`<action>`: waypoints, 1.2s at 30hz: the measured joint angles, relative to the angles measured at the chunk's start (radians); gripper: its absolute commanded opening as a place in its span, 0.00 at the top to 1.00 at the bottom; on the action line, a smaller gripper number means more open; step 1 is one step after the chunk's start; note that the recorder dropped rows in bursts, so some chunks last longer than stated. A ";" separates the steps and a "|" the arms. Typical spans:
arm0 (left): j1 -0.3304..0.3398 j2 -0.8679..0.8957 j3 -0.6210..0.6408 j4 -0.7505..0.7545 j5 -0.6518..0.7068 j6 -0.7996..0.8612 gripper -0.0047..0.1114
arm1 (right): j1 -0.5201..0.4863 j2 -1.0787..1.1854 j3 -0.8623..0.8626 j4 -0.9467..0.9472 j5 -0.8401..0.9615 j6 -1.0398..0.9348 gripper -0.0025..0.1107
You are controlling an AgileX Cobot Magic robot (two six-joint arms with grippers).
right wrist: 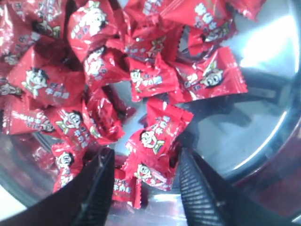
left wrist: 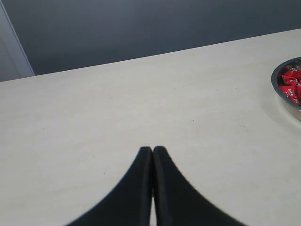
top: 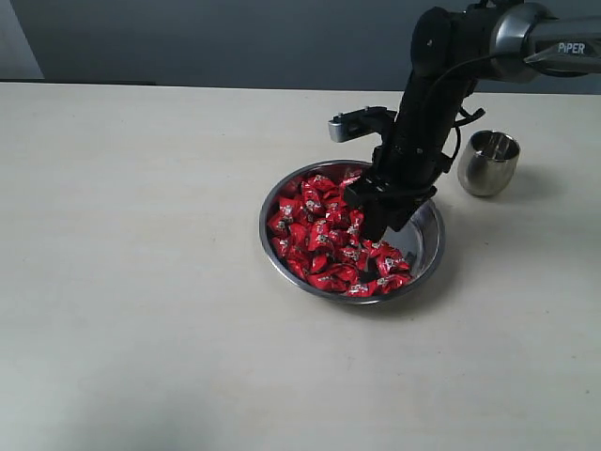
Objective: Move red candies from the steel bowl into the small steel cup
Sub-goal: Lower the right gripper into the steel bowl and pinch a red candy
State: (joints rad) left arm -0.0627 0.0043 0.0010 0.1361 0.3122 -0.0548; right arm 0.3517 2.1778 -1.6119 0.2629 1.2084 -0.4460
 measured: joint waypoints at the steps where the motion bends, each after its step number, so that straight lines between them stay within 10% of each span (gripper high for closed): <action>1: 0.000 0.000 0.000 0.000 0.000 0.000 0.96 | 0.000 0.002 0.000 -0.002 0.005 0.000 0.60; 36: 0.000 0.000 0.000 0.000 0.000 0.000 0.96 | 0.000 0.052 -0.004 -0.062 0.011 0.149 0.60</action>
State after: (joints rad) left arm -0.0627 0.0043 0.0010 0.1361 0.3122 -0.0548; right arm 0.3517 2.2302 -1.6157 0.2008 1.2196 -0.2968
